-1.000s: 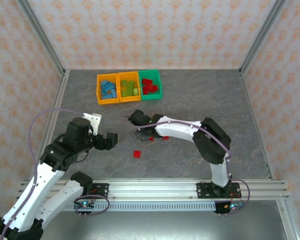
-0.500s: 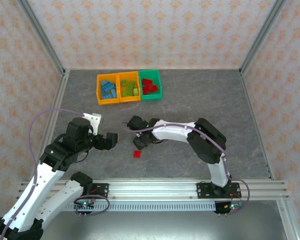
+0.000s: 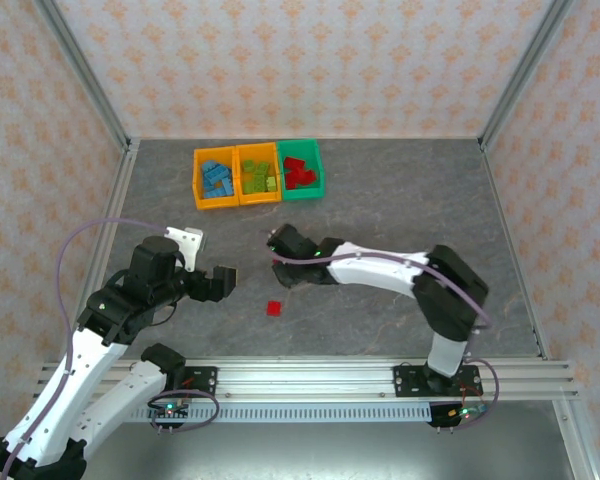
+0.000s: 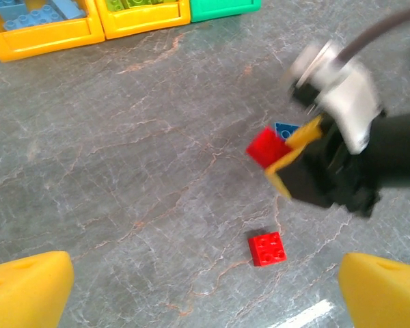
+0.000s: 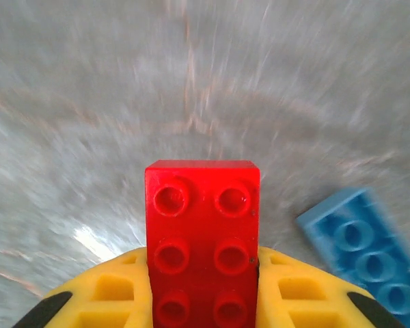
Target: Sort the legos into containers by color
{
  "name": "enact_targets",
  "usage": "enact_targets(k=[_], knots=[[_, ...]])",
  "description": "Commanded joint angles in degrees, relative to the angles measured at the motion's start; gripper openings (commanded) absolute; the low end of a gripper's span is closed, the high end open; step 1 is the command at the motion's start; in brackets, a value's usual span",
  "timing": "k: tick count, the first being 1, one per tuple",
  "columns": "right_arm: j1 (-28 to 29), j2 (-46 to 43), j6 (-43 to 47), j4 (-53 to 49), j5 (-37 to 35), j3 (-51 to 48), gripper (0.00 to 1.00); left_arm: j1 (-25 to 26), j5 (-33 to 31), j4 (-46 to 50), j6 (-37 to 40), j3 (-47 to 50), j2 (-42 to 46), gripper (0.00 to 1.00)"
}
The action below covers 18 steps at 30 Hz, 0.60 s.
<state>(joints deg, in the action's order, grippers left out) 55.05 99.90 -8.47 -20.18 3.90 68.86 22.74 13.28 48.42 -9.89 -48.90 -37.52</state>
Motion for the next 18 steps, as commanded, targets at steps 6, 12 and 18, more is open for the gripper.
enact_targets(k=[6, 12, 18], knots=[[-12.5, 5.2, 0.6, 13.6, -13.2, 11.6, 0.23, -0.6, -0.7, -1.3, 1.2, 0.5, 0.9, 1.00], [-17.1, 25.9, 5.0, 7.0, -18.5, 36.5, 0.21, -0.6, -2.1, -1.1, 1.0, 0.6, 0.8, 1.00], [-19.3, 41.5, 7.3, -3.6, -20.8, 62.1, 0.38, -0.7, -2.6, -1.0, 1.1, 0.6, 0.8, 1.00]])
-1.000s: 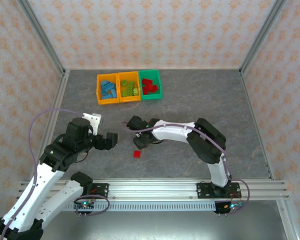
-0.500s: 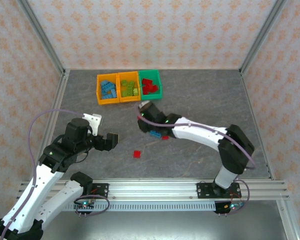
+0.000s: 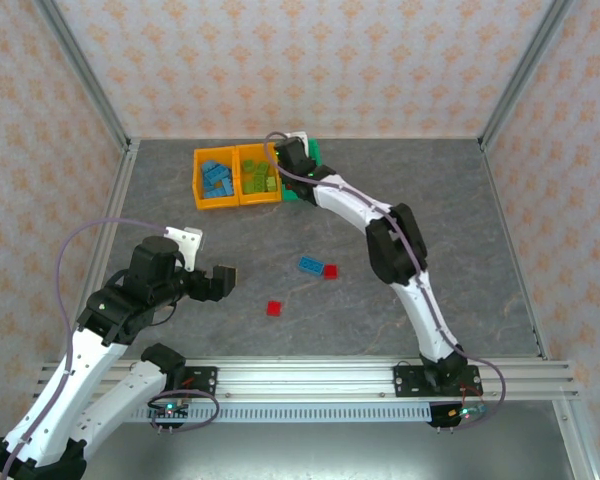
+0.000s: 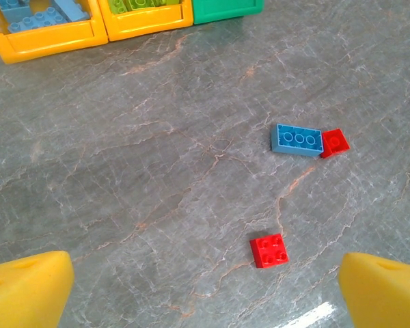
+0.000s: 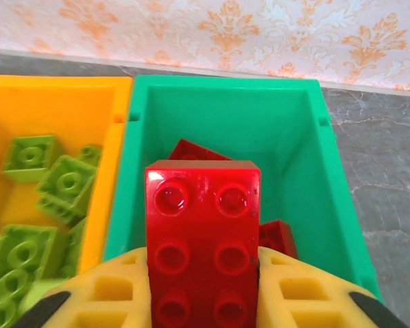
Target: Sort the legos into containers by color
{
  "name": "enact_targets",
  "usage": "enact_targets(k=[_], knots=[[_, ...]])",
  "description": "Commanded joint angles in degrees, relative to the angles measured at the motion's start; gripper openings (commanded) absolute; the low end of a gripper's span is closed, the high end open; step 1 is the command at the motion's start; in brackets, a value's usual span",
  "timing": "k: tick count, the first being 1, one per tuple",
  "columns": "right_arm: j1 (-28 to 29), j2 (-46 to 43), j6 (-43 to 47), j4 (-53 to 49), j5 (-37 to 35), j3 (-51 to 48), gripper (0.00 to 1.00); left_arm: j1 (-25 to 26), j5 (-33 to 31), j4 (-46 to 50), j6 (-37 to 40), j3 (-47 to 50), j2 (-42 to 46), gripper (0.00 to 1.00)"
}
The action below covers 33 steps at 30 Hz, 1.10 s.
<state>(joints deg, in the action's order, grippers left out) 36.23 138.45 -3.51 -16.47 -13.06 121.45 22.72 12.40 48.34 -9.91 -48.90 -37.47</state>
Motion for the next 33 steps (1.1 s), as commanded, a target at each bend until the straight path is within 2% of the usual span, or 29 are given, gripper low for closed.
enact_targets(k=[1, 2, 4, 8, 15, 18, 21, 26, 29, 33], knots=[[-0.5, 4.6, 2.9, -9.5, -3.1, 13.5, 0.44, -0.7, -1.8, -0.9, 1.2, 0.6, 0.6, 1.00], [-0.5, 6.0, 3.5, -12.1, -2.1, 17.5, 0.50, -0.7, -1.9, -0.9, 1.2, 0.6, 0.6, 1.00], [-0.5, 7.0, 3.8, -16.5, -0.3, 22.7, 0.56, -0.7, -2.0, -0.8, 1.2, 0.6, 0.5, 1.00], [-0.5, 0.5, 2.3, -20.5, 3.2, 20.1, 0.58, -0.8, -2.1, -0.8, 1.2, 0.6, 0.2, 1.00], [-0.5, -24.7, -0.8, -17.9, 18.2, -8.2, 0.60, -0.7, -1.7, -1.0, -0.2, 0.8, -0.8, 1.00], [0.0, -36.4, -1.3, -17.3, 25.1, -22.0, 0.63, -0.6, 0.8, -1.4, -2.0, 0.5, -2.1, 1.00], [1.9, -48.3, -3.6, -15.5, 24.1, -37.0, 0.65, -0.4, 2.8, -1.8, -2.4, 0.0, -3.5, 1.00], [4.2, -63.9, -14.3, -10.2, 16.8, -61.2, 0.69, 0.1, 4.0, -2.0, -2.8, 0.1, -4.4, 1.00], [4.5, -67.5, -18.1, -6.8, 15.9, -71.1, 0.70, 0.1, 3.6, -1.8, -2.4, 0.0, -4.8, 1.00], [5.4, -63.8, -18.6, -6.8, 14.2, -74.4, 0.70, 0.1, 3.3, -1.6, -1.8, -0.2, -5.2, 1.00]])
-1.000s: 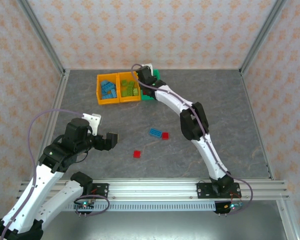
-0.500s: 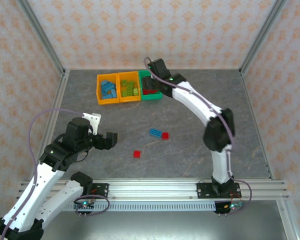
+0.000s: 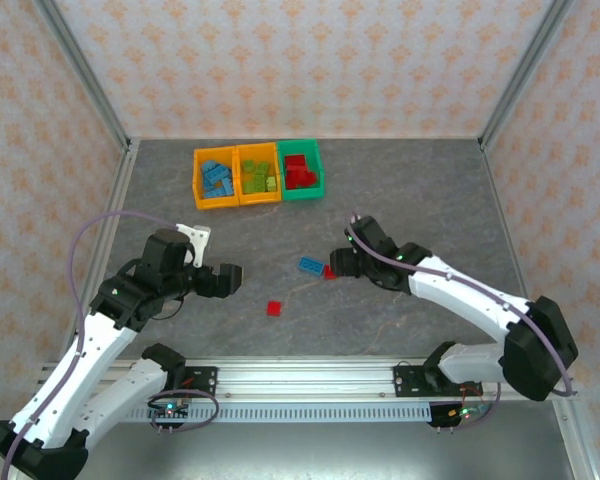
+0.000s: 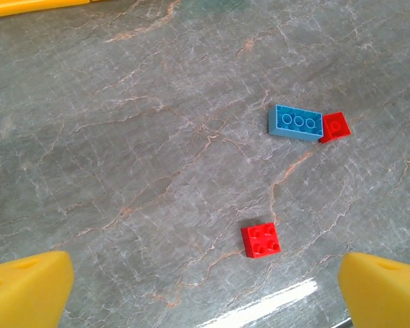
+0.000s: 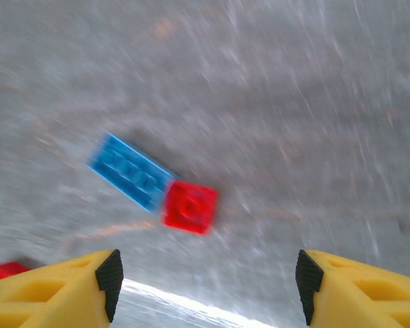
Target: Sort the legos into containers by color
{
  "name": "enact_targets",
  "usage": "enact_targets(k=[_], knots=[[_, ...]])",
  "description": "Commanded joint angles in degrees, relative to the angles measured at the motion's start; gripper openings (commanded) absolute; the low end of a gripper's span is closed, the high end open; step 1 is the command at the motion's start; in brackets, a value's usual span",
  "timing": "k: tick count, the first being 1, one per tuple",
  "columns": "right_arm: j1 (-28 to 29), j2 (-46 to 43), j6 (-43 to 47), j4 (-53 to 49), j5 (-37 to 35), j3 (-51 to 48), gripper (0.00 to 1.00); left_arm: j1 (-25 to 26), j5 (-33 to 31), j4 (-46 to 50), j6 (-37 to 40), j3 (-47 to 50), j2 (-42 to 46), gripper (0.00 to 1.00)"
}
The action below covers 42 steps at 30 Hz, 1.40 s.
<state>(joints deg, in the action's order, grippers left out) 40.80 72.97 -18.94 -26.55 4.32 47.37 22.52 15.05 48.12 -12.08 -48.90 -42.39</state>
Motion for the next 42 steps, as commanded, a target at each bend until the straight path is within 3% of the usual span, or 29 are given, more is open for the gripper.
enact_targets(k=[1, 7, 11, 21, 25, 28, 30, 42], knots=[[1.5, 3.6, -2.5, 3.5, -2.9, 0.0, 0.70, 0.3, 0.6, -1.4, 0.4, -0.1, -0.3, 1.00], [3.6, 14.9, 0.4, 9.0, -3.0, 3.4, 0.68, 0.3, -0.5, -1.5, -0.2, 0.6, 1.0, 1.00], [3.6, 19.8, 0.3, 10.3, -6.1, 5.2, 0.58, 0.3, -1.0, -1.8, -0.7, 1.4, 2.3, 1.00], [3.6, 23.8, -0.7, 12.3, -5.2, 5.2, 0.35, 0.3, -1.6, -1.6, -0.8, 1.5, 2.7, 1.00], [3.6, 22.3, -0.7, 11.3, -6.8, 5.4, 0.38, 0.3, -1.7, -1.6, -0.8, 1.5, 2.7, 1.00], [3.6, 21.7, -1.2, 10.2, -9.0, 6.8, 0.56, 0.3, -1.6, -1.6, -0.8, 1.5, 2.8, 1.00], [3.6, 21.8, -1.1, 10.7, -10.0, 7.7, 0.61, 0.3, -1.6, -1.6, -0.8, 1.5, 2.8, 1.00], [3.0, 30.0, -0.7, 10.1, -10.6, 12.5, 0.48, 0.3, -2.4, -1.7, -1.0, 2.3, 4.5, 1.00]])
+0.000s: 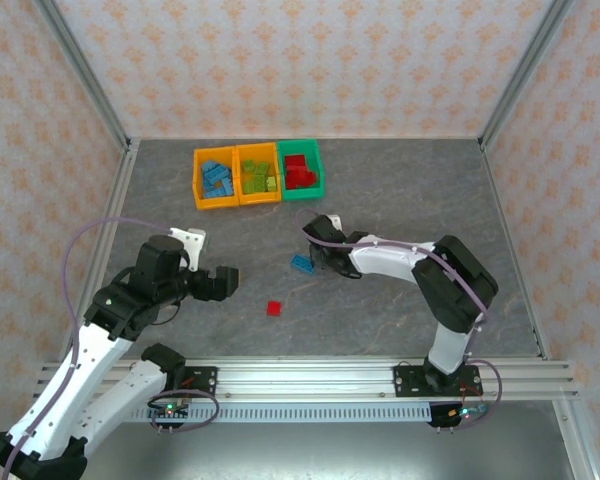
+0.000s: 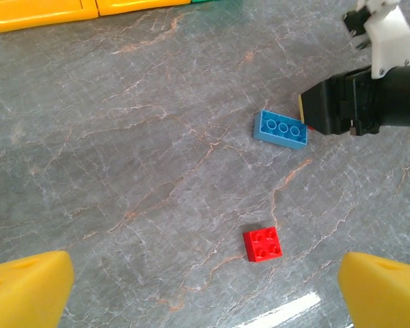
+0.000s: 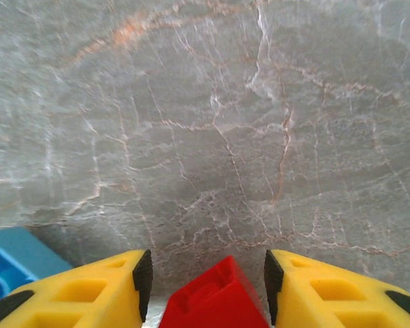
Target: Sort the legos into containers by color
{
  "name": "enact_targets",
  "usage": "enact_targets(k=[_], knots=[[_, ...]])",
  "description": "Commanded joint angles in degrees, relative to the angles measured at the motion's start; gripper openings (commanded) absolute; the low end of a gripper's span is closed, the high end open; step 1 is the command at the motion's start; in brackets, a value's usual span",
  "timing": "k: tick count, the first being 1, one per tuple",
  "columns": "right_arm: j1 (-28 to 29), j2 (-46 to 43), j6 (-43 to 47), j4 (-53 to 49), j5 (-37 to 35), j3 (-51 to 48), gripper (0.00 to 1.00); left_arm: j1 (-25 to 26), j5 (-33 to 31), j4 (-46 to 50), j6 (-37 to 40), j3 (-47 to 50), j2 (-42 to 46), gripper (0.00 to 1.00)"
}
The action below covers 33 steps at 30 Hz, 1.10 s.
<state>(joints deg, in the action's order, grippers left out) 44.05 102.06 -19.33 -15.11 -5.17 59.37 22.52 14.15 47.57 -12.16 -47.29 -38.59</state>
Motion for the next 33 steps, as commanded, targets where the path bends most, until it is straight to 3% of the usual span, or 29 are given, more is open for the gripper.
enact_targets(k=[1, 8, 16, 21, 26, 33], knots=[[-0.3, 0.9, -0.4, -1.3, -1.2, 0.3, 0.47, 0.3, -1.5, -1.2, -0.9, 0.7, 0.7, 1.00], [-0.3, -0.3, -1.6, -3.0, -2.0, -1.0, 0.41, 0.3, -1.3, -1.2, -0.9, 0.7, 0.7, 1.00], [-0.3, -2.2, -2.2, -1.6, -0.8, -3.3, 0.49, 0.3, -1.4, -1.3, -0.9, 0.7, 1.1, 1.00], [-0.3, -1.3, -2.8, -1.1, -0.8, -2.5, 0.35, 0.3, -1.3, -1.3, -0.9, 0.9, 1.1, 1.00], [-0.3, -6.8, -3.7, -0.8, -0.8, -3.0, 0.24, 0.3, -1.4, -1.3, -0.9, 1.0, 1.5, 1.00], [0.4, -17.3, 0.9, 2.2, -3.3, -0.7, 0.23, 0.3, -1.2, -1.3, -0.7, 0.7, 1.1, 1.00]])
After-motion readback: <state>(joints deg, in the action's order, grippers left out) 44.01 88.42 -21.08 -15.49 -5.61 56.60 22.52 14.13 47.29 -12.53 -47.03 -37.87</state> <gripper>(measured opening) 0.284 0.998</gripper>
